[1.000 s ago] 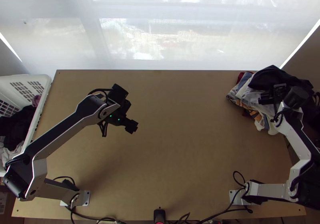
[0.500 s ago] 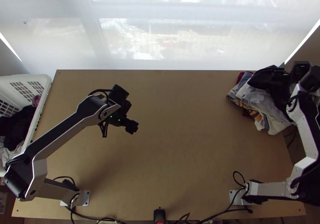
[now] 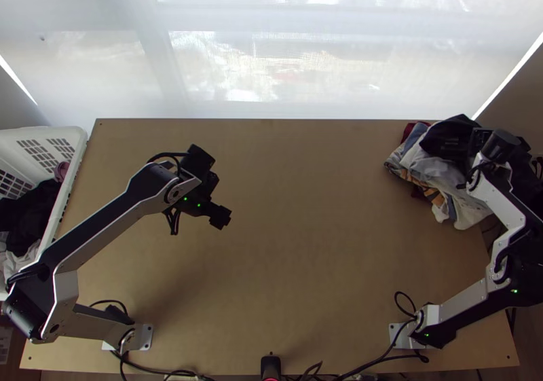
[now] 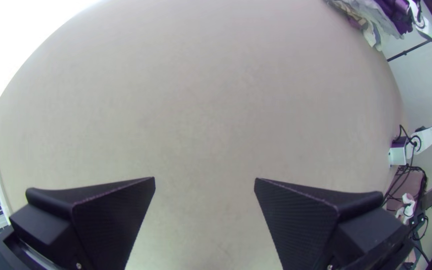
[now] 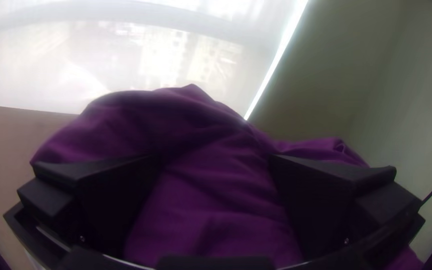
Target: Fold the t-shirt
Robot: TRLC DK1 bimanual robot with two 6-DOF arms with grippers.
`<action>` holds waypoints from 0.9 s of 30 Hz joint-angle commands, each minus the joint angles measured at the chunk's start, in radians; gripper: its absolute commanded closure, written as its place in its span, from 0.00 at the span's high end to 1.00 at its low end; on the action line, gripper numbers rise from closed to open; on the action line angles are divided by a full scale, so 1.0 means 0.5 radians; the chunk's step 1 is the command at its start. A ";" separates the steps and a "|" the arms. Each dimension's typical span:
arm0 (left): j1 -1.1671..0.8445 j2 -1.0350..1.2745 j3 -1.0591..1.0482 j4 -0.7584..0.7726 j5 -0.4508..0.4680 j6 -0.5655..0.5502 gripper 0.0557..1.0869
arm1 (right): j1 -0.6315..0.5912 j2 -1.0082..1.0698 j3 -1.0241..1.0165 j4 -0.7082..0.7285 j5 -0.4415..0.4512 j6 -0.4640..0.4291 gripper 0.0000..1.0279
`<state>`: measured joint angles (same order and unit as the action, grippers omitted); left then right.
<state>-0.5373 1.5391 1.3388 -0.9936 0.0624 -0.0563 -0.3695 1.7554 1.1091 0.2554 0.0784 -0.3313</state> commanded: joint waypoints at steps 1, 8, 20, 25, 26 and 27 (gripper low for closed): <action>0.007 -0.004 -0.033 -0.004 0.001 -0.007 0.94 | -0.068 0.165 -0.196 0.048 0.003 0.006 0.96; 0.004 -0.001 -0.051 -0.019 0.001 -0.001 0.94 | -0.114 0.278 -0.341 0.146 0.000 0.006 0.96; 0.007 -0.016 -0.051 -0.013 0.001 -0.001 0.94 | -0.117 0.036 -0.166 0.072 -0.083 0.123 0.96; 0.010 -0.105 0.001 -0.010 -0.005 -0.007 0.94 | -0.059 -0.274 0.184 -0.265 -0.120 0.255 0.96; 0.013 -0.136 0.025 -0.010 -0.027 -0.010 0.94 | -0.025 -0.335 0.245 -0.336 -0.120 0.261 0.96; 0.013 -0.164 0.059 -0.010 -0.060 -0.007 0.94 | 0.009 -0.394 0.319 -0.434 -0.123 0.273 0.96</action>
<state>-0.5343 1.5127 1.3228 -1.0012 0.0620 -0.0559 -0.4164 1.7374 1.0843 0.1822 0.0441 -0.2554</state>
